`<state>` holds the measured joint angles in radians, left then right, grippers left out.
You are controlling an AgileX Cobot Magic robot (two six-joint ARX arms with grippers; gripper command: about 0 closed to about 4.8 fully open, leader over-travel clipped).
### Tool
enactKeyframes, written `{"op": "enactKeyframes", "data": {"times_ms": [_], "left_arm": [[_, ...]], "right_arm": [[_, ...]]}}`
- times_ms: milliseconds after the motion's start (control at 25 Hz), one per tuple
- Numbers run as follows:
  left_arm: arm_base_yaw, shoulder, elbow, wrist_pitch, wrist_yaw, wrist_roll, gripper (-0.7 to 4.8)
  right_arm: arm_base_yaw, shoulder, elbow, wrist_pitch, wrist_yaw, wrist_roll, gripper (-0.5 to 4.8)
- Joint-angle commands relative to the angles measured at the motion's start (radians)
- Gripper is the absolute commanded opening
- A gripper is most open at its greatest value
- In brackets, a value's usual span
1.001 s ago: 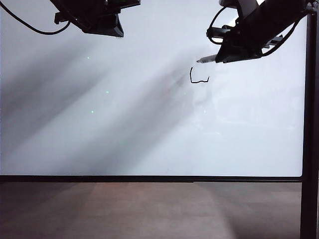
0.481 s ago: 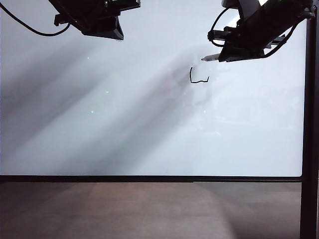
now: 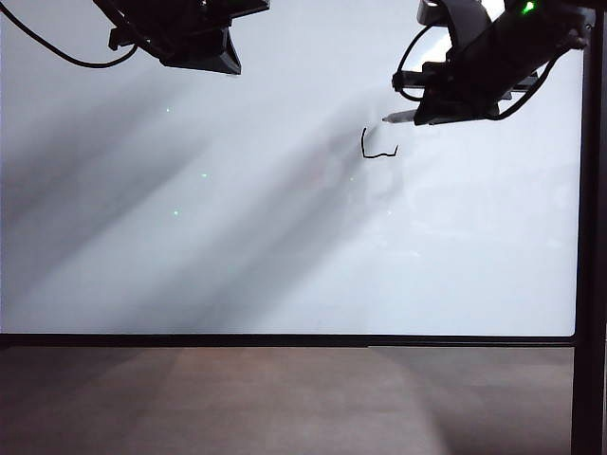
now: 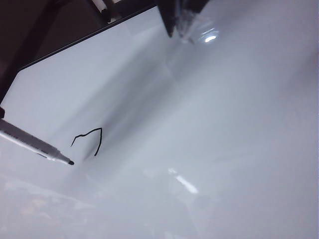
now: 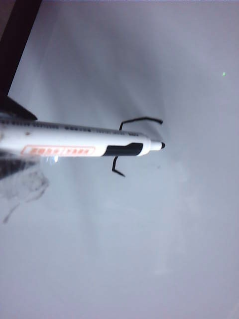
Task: Reach to the right to find the marker pen, pick it up, and write the number 4 on the whiteboard.
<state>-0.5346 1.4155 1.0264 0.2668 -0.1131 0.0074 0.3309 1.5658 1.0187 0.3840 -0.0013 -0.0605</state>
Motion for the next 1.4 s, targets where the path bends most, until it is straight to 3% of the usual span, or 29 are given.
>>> {"op": "enactKeyframes", "data": {"times_ms": [40, 961, 1402], "left_arm": [[-0.001, -0.005, 0.006, 0.011, 0.004, 0.004, -0.05], [-0.001, -0.005, 0.006, 0.01, 0.002, 0.023, -0.05], [-0.001, -0.005, 0.006, 0.011, 0.001, 0.023, -0.05]], "right_arm": [[-0.004, 0.007, 0.008, 0.017, 0.01, -0.001, -0.07], [-0.025, 0.064, 0.033, 0.058, -0.001, -0.008, -0.07], [-0.025, 0.088, 0.032, -0.045, 0.0, 0.006, -0.07]]}}
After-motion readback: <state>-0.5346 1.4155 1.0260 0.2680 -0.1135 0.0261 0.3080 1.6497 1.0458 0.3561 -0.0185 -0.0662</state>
